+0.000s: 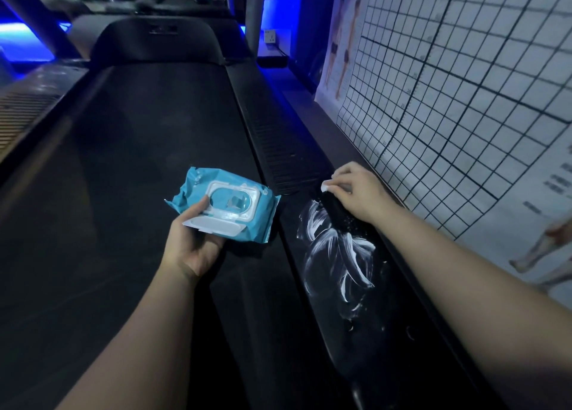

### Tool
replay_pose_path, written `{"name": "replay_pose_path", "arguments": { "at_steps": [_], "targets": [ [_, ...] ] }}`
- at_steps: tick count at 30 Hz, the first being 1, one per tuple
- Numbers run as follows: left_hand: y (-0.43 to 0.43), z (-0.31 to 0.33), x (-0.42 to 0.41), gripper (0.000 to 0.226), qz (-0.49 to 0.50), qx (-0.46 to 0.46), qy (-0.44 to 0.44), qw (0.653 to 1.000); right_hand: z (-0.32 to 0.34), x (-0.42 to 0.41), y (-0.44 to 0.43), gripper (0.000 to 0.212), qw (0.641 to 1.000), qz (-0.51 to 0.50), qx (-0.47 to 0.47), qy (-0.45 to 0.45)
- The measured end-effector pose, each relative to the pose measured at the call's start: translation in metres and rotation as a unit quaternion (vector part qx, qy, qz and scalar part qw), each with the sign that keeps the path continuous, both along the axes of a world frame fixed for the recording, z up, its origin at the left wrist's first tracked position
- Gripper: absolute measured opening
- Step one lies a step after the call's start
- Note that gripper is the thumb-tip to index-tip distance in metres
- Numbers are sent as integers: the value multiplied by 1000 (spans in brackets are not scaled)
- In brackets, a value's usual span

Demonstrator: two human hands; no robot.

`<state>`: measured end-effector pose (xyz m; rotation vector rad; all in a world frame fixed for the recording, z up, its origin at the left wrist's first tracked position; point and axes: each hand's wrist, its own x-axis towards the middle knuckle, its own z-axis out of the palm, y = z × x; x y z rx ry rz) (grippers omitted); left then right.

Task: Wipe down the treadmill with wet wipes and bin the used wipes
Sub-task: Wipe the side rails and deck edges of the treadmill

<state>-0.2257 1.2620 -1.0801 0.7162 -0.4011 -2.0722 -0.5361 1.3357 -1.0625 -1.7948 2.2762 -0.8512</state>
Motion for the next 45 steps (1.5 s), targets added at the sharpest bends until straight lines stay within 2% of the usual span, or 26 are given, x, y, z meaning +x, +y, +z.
{"name": "replay_pose_path", "arguments": {
  "at_steps": [2, 6, 11, 17, 22, 27, 29, 31, 32, 35, 38, 40, 45],
  "targets": [
    [0, 0, 0, 30, -2, -2, 0, 1000, 1, 0, 1, 14, 1000, -9, 3, -10],
    [1, 0, 0, 29, -3, -4, 6, 1000, 14, -3, 18, 17, 997, 35, 60, 27],
    [2, 0, 1, 26, 2, 3, 2, 1000, 15, 1, 55, 15, 992, 79, 70, 63],
    [8, -2, -2, 35, 51, 13, 8, 999, 19, 15, 98, 12, 986, 146, 59, 50],
    [28, -3, -8, 27, 102, 37, 61, 992, 31, 28, 116, 13, 979, 164, 116, 17],
    [50, -11, -9, 26, 110, 34, 103, 988, 44, 33, 123, 7, 961, 196, 193, -21],
    [50, -14, -9, 27, 115, 28, 108, 987, 47, 28, 120, 3, 972, 161, 142, -90],
    [47, -16, -10, 32, 113, 25, 115, 987, 48, 15, 110, 7, 981, 79, 43, -169],
    [46, -17, -10, 33, 112, 26, 115, 987, 49, 9, 104, 9, 983, 44, 5, -177],
    [46, -17, -11, 33, 112, 27, 106, 988, 48, 5, 88, 11, 998, 21, -22, -53],
    [49, -15, -12, 33, 109, 24, 100, 989, 35, 16, 83, 16, 994, 81, 55, 51],
    [49, -14, -14, 33, 106, 23, 95, 989, 23, 18, 84, 19, 988, 112, 82, 70],
    [52, -11, -15, 30, 97, 27, 100, 990, 17, 13, 107, 20, 984, 154, 68, 58]
  ]
}}
